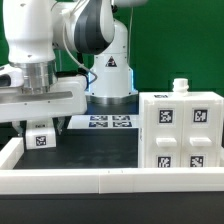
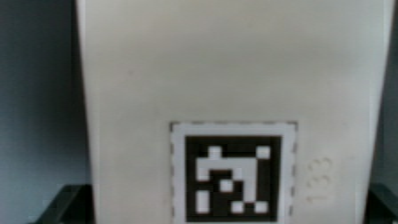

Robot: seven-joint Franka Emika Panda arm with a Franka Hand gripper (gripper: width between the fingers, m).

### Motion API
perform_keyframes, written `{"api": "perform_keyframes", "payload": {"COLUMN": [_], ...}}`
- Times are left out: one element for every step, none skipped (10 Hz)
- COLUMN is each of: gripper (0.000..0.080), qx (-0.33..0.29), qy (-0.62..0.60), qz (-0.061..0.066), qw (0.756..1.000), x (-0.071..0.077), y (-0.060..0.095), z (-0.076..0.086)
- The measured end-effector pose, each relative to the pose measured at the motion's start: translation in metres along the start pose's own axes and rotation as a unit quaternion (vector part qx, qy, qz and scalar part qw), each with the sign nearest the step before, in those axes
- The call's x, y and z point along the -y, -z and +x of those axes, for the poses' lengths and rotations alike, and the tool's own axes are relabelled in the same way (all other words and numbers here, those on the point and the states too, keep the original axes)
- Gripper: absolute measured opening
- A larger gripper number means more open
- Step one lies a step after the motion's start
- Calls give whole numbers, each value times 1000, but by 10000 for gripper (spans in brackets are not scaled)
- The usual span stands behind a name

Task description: Assemble cabinet

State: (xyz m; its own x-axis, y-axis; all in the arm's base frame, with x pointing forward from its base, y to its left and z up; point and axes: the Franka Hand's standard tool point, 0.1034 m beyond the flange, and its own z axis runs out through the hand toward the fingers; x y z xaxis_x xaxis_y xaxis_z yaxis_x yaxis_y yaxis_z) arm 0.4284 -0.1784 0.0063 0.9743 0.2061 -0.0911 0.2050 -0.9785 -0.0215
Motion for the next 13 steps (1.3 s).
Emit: {"api": "perform_keyframes", "payload": {"gripper": [561, 561, 561, 561, 561, 563, 563, 563, 563, 563, 563, 563, 563], "qx": [0, 0, 0, -1, -6, -11, -20, -20, -26, -38, -40, -37, -35], "qy": [0, 0, 1, 1, 6, 12, 18, 18, 15, 19, 7, -7, -25], "qz": [0, 0, 0, 2, 5, 9, 10, 19, 19, 7, 6, 0, 2], "qw": [1000, 1000, 1000, 1000, 1000, 1000, 1000, 999, 999, 999, 999, 999, 999], "x": [0, 0, 1, 6, 17, 27, 38, 50, 64, 81, 97, 114, 137], "y": [0, 0, 1, 9, 24, 40, 62, 81, 104, 124, 136, 148, 166], "z": [0, 0, 0, 2, 4, 6, 13, 17, 25, 35, 40, 49, 68]}}
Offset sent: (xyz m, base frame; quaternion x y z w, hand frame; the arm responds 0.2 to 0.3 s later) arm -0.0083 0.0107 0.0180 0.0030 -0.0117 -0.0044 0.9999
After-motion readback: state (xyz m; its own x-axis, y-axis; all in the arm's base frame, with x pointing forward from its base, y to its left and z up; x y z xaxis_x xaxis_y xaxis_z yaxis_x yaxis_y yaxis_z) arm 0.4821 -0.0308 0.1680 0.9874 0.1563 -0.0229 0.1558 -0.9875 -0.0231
